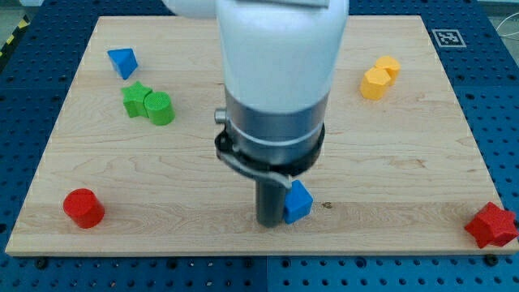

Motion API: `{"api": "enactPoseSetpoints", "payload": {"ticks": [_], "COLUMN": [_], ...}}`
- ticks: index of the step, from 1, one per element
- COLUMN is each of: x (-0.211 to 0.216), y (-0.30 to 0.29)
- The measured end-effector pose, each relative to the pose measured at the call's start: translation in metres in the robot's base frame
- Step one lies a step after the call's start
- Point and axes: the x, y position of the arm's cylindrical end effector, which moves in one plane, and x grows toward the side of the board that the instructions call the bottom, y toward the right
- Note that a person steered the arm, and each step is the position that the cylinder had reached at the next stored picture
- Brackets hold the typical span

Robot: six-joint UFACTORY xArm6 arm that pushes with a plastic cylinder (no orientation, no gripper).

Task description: Push the blue cube to the bottom right

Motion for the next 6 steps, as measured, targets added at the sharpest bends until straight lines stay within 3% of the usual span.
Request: {"api": "enactPoseSetpoints", "payload": {"ticks": [2,6], "x": [-0.045,-0.003], "y": [-0.021,-0.006]}}
